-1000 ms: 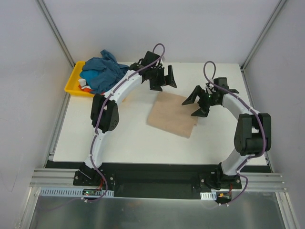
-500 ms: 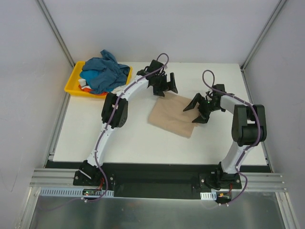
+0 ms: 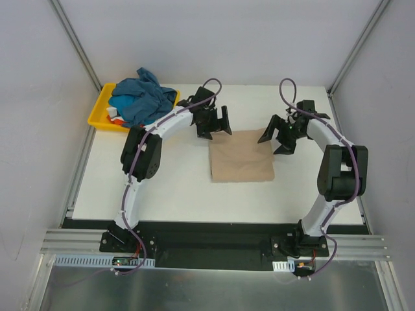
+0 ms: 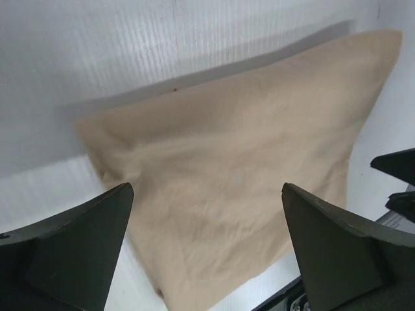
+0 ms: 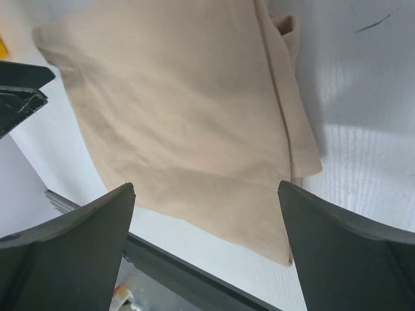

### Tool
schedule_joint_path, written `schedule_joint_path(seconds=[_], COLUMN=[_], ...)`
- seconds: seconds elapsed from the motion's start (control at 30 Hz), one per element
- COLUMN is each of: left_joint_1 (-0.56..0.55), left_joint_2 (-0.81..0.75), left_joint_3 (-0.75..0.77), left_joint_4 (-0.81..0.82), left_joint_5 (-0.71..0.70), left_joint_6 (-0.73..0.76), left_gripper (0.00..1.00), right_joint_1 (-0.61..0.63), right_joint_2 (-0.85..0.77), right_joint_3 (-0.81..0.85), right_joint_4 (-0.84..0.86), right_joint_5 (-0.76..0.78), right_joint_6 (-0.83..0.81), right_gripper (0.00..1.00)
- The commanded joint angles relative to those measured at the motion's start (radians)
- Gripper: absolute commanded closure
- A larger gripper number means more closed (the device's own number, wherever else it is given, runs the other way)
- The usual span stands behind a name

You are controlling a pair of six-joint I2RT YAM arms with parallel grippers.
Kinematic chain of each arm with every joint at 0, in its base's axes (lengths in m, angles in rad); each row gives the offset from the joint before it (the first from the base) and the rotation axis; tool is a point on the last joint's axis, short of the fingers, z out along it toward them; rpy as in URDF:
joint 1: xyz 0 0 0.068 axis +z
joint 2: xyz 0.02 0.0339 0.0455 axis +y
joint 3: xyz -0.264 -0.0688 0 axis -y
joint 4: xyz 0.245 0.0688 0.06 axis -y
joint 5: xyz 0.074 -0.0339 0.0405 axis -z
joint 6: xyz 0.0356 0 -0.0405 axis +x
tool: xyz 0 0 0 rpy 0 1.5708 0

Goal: Fold and stack the t-shirts
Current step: Fold the long partially folded tshirt into a neat square

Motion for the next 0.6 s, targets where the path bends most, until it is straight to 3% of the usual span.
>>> schedule_joint_path(seconds=[0.0,0.13,0.33,0.4,0.57], left_joint_1=[-0.006,0.000,0.014,0.023,0.055], left_joint_2=[-0.244,-0.346,-0.532,-0.621,-0.851], left_joint_3=[-0.041,-0.074,-0.251,-0.358,-0.650], left_joint_4=[-0.010,-0.011,-0.013,-0.014,-0.030], left_joint_5=[-0.137,-0.170,-0.198,-0.241,-0.331], left_joint_6=[0.038,0.068,0.081,0.081,0.039], left_gripper=[0.01,0.01,0.01,0.01,0.01], right_joint_1=[-0.004,0.002,0.057,0.076,0.102], right_joint_2=[-0.140,-0.167,-0.076,-0.006,0.096], right_joint_3=[0.063,0.074,0.148,0.212,0.254], right_joint_4=[-0.088,-0.100,-0.142,-0.186,-0.199], right_joint_5=[0.065,0.125,0.245,0.291,0.340], right_joint_6=[-0.162,-0.271,-0.328,-0.329,-0.310], right_gripper=[0.03,0.03,0.03,0.01,0.08])
